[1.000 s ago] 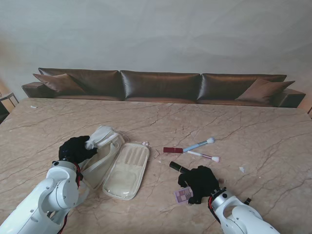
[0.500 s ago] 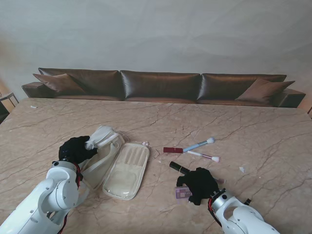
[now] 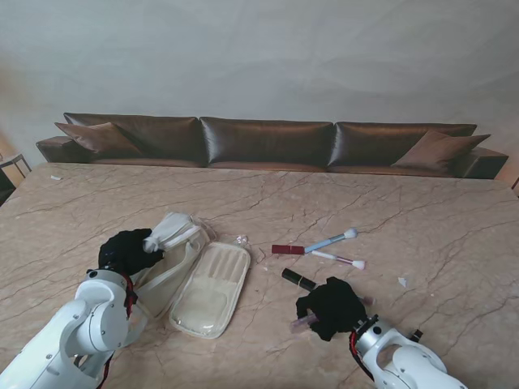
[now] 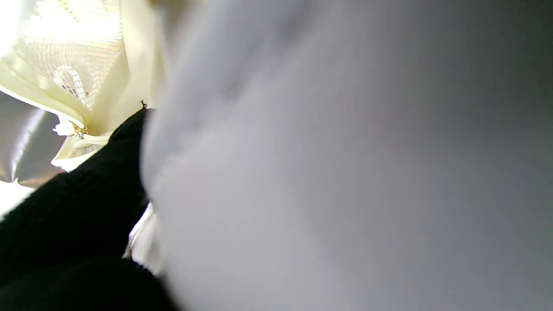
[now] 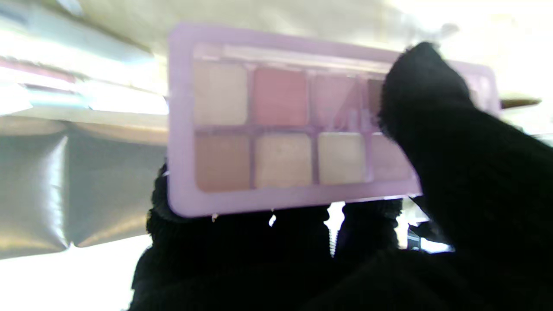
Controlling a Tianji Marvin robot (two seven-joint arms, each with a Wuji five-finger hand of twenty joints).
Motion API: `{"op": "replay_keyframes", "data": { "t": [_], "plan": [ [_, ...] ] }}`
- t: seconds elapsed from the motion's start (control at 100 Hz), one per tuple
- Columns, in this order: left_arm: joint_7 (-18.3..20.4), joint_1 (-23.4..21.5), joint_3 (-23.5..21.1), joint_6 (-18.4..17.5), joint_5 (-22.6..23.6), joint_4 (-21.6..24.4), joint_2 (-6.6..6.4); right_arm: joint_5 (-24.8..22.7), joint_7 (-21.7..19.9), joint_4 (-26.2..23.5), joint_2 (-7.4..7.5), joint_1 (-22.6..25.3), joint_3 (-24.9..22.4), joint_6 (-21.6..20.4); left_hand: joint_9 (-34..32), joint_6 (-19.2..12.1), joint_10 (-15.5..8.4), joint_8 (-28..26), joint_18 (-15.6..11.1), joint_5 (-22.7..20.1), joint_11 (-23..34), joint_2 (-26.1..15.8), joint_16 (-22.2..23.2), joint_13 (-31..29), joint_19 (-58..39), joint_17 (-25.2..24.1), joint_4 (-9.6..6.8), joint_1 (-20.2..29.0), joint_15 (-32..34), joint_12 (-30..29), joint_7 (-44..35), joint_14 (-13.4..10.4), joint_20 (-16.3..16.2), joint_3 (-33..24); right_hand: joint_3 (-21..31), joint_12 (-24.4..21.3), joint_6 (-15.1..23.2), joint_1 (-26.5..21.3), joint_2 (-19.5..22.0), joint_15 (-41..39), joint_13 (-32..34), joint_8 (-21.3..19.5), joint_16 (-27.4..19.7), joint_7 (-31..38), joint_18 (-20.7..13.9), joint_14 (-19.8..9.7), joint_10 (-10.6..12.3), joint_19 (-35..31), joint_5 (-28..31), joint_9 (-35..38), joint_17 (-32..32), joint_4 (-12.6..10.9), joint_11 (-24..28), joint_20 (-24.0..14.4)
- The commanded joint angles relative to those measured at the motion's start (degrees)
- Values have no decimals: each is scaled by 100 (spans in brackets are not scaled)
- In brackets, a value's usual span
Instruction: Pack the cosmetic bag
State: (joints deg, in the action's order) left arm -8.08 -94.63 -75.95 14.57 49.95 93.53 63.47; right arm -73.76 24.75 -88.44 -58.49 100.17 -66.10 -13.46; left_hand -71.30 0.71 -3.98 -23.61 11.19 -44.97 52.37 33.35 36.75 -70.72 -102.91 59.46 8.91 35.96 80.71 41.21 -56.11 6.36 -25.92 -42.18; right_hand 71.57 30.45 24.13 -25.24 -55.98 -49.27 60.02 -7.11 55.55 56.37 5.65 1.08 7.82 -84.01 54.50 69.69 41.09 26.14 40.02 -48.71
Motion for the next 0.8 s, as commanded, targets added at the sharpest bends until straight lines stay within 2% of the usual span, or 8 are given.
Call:
{"op": "replay_keyframes", "data": {
  "t": [0.0,0.13,0.22,0.24,0.28,0.32,0.5,0.79],
  "plan": [
    [28,-69,21,30,38,70,-3,-11,3,-198,-15,-93,-13,-122,-508,-478,-1090,-364,39,13,736,-516,89,-228,-771,176,91,267,130,419,-319,-6,15,-485,119,137,153,49,887,-125,-72,-260,18,452,-16,64,-69,-443,230,33,66,-542,22,-281],
    [111,-85,51,43,78,131,-18,3,46,-312,-37,-331,26,-263,-420,-511,-1123,-703,38,78,699,-441,91,-223,-770,175,59,243,51,438,-410,73,19,-621,179,127,123,44,1110,-113,-104,-337,10,418,-23,64,-111,-477,152,-5,74,-603,-48,-369],
    [123,-108,76,4,99,173,-24,123,58,-305,-69,-596,146,-391,-454,-509,-1123,-736,37,77,698,-412,101,-228,-765,175,61,200,41,438,-398,-102,23,-679,211,123,99,22,1218,-96,-135,-354,5,391,-19,68,-126,-458,134,-21,49,-640,-87,-392],
    [125,-113,82,-7,97,184,-24,146,65,-292,-75,-670,190,-413,-460,-500,-1112,-736,37,70,692,-407,114,-223,-764,175,66,214,45,437,-386,66,23,-689,214,125,99,18,1236,-95,-136,-357,5,388,-18,68,-127,-455,134,-22,46,-646,-91,-395],
    [141,-123,91,-25,97,212,-27,179,86,-256,-85,-828,287,-451,-473,-508,-1095,-730,36,54,687,-406,128,-228,-765,175,69,217,57,439,-369,-106,24,-696,207,129,106,11,1240,-99,-129,-360,6,380,-17,57,-124,-451,132,-12,45,-651,-92,-403],
    [173,-135,98,-35,104,248,-31,218,117,-199,-96,-999,401,-484,-477,-510,-1097,-728,19,51,683,-404,145,-225,-761,177,67,210,72,447,-358,30,26,-707,195,129,98,2,1214,-114,-115,-362,13,368,-15,62,-124,-446,130,2,46,-653,-104,-414],
    [228,-157,171,-17,74,394,-30,614,322,309,-212,-1853,1044,-609,-520,-524,-1090,-707,-41,53,748,-399,215,-233,-865,192,44,200,204,537,-352,-108,-19,-680,196,164,195,-20,1171,-202,-122,-415,78,383,0,56,-110,-394,174,52,13,-655,-134,-467],
    [454,-146,265,-2,159,510,-69,1397,819,1315,-568,-3101,2230,-666,-536,-618,-1202,-841,-109,89,736,-213,252,-230,-918,200,11,55,265,674,-501,-157,-76,-1054,331,39,309,-89,705,-70,-640,-251,108,334,7,-78,34,133,223,184,-453,-544,-392,-601]
  ]
}}
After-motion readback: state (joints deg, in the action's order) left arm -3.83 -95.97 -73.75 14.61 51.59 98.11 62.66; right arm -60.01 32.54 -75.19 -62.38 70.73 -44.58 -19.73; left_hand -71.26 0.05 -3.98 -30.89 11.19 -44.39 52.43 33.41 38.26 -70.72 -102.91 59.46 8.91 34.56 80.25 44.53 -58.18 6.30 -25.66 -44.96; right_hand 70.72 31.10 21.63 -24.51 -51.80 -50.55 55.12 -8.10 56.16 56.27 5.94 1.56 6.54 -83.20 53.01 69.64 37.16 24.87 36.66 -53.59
